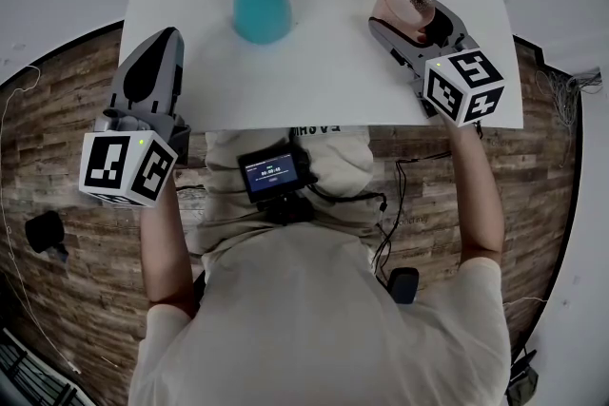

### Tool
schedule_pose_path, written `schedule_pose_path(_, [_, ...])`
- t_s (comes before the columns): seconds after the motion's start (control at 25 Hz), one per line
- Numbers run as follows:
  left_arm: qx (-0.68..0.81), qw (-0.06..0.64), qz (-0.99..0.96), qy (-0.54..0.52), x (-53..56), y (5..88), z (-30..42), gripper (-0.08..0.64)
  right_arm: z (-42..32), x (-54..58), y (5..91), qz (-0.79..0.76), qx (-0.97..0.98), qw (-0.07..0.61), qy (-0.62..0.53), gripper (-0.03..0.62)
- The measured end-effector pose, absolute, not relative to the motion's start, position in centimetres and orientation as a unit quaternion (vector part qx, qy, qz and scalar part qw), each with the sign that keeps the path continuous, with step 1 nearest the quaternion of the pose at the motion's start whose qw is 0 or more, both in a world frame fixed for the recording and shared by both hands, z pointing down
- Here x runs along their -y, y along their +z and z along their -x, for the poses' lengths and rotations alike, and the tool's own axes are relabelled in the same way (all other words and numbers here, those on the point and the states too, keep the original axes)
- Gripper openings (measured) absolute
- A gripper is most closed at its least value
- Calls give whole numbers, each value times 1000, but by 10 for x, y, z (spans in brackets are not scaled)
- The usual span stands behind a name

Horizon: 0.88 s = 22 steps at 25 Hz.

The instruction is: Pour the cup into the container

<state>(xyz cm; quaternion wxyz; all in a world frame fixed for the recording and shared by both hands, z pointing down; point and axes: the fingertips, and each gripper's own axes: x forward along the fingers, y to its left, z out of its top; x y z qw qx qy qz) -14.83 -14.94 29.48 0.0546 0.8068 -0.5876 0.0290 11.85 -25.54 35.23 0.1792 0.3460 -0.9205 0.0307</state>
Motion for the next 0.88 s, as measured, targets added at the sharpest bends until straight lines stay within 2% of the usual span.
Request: schedule_pose_path(0.88, [574, 60, -816, 24, 151, 301, 135, 9, -116, 256, 353, -344, 920, 182, 37, 368])
